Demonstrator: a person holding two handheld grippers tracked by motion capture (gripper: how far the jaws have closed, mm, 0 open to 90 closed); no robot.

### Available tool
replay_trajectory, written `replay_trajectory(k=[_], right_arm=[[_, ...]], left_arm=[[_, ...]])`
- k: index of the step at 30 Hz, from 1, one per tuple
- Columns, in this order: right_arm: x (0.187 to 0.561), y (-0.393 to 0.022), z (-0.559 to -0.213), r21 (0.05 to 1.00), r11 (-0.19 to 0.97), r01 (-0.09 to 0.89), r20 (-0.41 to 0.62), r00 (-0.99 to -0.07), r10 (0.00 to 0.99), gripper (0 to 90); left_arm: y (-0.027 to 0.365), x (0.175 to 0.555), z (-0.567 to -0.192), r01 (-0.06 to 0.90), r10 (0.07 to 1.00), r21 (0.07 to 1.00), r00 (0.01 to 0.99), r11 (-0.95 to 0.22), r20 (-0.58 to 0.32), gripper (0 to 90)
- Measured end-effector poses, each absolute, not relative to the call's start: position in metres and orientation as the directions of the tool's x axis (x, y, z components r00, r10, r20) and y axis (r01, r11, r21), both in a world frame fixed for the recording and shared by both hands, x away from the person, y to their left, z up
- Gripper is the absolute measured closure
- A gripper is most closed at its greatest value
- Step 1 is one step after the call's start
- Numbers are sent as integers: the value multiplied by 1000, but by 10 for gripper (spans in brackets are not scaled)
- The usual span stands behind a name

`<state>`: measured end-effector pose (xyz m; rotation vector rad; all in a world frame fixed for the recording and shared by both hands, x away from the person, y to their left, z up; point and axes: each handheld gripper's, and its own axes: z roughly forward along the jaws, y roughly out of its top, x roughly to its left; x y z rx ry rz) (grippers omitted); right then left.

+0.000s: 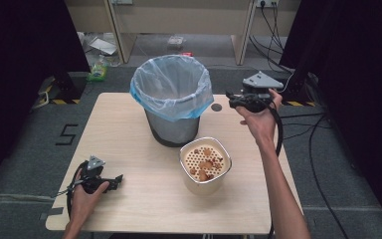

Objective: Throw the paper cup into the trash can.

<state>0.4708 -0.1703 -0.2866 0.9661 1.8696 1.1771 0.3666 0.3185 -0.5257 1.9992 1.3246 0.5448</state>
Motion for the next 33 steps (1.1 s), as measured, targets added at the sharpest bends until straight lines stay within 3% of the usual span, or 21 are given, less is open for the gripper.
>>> replay_trajectory(k=[9,17,33], right_arm=[[447,-203,-329,904,328,275,-181,-449,875,341],[425,-234,-373,889,292,353,-126,-425,896,330],[394,-247,-447,849,259,462,-50,-417,907,296]], left_arm=[[319,367,-526,638,917,725,398,-261,-20,0],[319,367,-526,638,917,724,398,-261,-20,0],[319,367,-526,638,917,725,398,-260,-21,0]])
